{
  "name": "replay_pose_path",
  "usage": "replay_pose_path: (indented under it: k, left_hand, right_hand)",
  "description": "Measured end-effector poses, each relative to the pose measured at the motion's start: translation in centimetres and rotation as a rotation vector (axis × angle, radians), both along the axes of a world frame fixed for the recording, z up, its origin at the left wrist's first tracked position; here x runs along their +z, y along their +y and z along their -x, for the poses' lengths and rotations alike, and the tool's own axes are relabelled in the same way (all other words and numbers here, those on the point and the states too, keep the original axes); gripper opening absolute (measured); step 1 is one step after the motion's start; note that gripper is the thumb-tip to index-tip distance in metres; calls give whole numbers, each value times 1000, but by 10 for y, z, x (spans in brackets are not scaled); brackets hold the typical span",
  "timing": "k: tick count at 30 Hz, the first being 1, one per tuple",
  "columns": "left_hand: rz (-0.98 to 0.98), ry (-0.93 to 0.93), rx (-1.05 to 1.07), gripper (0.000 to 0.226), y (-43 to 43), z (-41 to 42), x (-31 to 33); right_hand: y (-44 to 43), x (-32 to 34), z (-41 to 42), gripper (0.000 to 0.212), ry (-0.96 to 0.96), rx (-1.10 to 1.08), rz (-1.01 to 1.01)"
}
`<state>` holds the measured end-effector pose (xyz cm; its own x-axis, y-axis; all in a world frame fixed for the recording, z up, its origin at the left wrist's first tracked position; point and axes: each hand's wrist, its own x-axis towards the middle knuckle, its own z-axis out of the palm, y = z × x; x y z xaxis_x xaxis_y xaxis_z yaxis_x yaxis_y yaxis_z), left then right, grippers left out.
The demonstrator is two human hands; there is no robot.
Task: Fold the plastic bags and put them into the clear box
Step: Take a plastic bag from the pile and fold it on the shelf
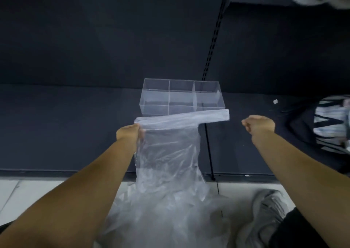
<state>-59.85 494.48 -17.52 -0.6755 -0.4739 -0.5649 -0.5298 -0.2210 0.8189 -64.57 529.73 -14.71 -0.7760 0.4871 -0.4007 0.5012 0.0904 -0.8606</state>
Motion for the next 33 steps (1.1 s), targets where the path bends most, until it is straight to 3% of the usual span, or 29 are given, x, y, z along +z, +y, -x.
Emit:
replay_pose_path:
  k: [4, 6, 12, 15, 18, 22, 24, 28, 33]
  left_hand:
    - [166, -196, 3, 29, -13, 7, -20]
    - [203, -172, 8, 39, -20, -2, -29]
    - [441, -102, 98, 30, -25, -73, -41]
    - [408, -198, 113, 39, -9, -110, -48]
    - [250, -305, 80, 52, 7, -127, -51]
    - [-114, -295, 107, 39, 19, -138, -52]
    - [-207, -282, 86, 29, 19, -141, -54]
    - [-116, -239, 140, 30, 9, -141, -61]
    - [55, -234, 41, 41, 16, -139, -67]
  right_hand:
    - [-29, -34, -32, 18, -191, 35, 140]
    - [-47, -45, -69, 23, -269, 84, 225]
    - [-83, -63, -169, 35, -392, 132, 210]
    - [-102, -64, -186, 30, -400, 163, 343]
    - [-117, -64, -187, 29, -353, 183, 365]
    - [-120, -65, -189, 5, -256, 100, 341]
    - [-115, -67, -187, 12, -221, 72, 341]
    - [-86, -66, -161, 27, -159, -57, 223]
    - [-42, -63, -127, 24, -120, -69, 18]
